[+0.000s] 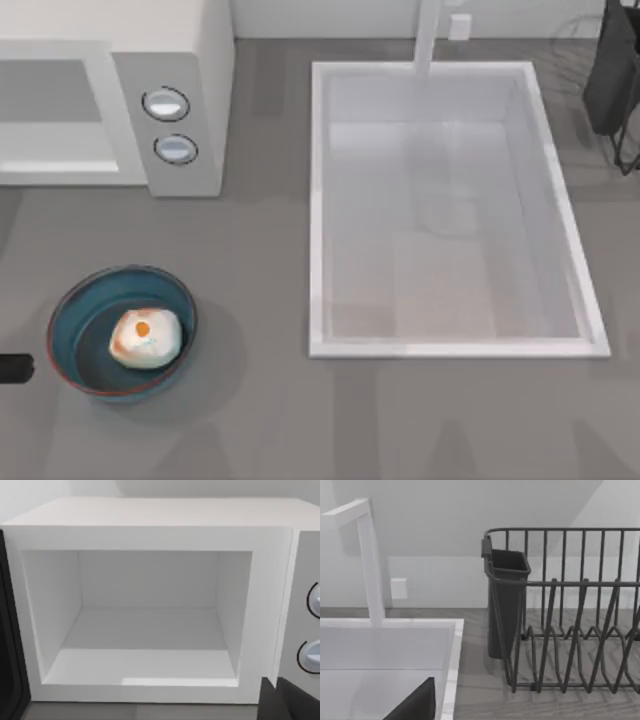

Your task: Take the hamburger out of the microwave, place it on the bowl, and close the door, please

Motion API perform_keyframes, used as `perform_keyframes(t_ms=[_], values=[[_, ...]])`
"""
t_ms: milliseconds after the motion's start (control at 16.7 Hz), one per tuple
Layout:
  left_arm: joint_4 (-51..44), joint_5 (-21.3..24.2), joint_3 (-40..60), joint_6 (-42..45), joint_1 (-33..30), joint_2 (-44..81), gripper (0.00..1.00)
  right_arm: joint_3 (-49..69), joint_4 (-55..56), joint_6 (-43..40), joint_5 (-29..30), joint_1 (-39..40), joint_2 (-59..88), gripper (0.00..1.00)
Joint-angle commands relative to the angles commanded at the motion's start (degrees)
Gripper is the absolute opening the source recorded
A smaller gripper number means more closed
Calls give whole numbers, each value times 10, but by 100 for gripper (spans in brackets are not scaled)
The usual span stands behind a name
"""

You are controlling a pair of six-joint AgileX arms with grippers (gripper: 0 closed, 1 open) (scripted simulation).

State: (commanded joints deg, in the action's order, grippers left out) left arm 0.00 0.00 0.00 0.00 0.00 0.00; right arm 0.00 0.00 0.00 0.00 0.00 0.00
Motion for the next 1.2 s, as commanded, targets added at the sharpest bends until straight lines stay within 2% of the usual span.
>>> perform_keyframes(t_ms=[660, 900, 1200], values=[[-10, 9, 18, 12, 14, 18, 0, 0, 0, 0, 0, 0, 0, 100], [-65, 57, 116, 78, 88, 128, 0, 0, 0, 0, 0, 0, 0, 100], [-172, 151, 312, 208, 236, 374, 0, 0, 0, 0, 0, 0, 0, 100]])
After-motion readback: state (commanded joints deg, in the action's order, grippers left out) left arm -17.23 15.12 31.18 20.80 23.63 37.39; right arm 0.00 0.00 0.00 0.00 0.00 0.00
